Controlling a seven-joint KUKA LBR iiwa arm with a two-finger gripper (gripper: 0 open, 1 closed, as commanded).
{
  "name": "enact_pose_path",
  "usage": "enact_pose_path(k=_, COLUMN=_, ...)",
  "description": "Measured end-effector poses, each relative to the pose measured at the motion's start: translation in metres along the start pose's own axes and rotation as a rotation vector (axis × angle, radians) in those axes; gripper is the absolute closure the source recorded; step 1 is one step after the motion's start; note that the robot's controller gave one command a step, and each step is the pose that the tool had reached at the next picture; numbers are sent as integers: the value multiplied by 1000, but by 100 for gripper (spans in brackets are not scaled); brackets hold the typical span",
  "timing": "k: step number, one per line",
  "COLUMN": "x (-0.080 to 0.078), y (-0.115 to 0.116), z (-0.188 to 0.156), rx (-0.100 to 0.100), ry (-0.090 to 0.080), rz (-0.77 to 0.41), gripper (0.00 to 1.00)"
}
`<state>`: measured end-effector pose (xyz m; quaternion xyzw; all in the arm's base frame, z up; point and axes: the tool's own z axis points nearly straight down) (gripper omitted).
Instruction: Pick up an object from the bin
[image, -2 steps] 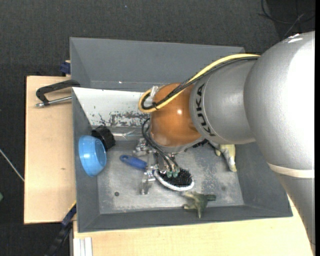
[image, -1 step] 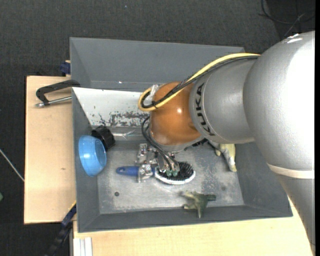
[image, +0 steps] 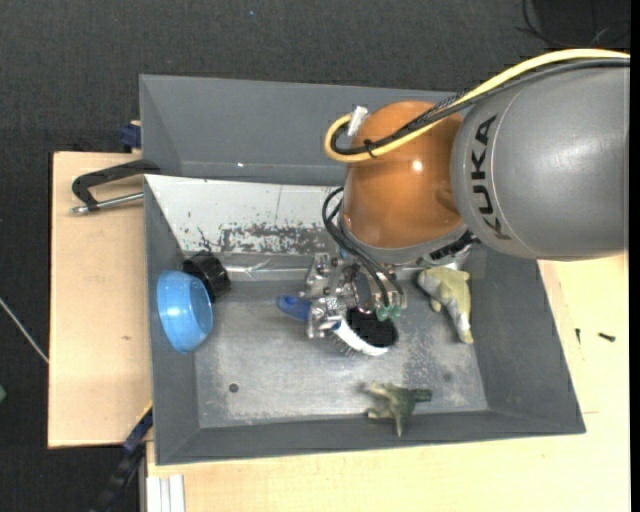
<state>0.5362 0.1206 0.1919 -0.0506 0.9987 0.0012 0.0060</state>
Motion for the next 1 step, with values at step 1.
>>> enact_pose_path(k=1, x=12, y=-4, z=-61, rx=-1, ry=3, rz=-411, gripper=100)
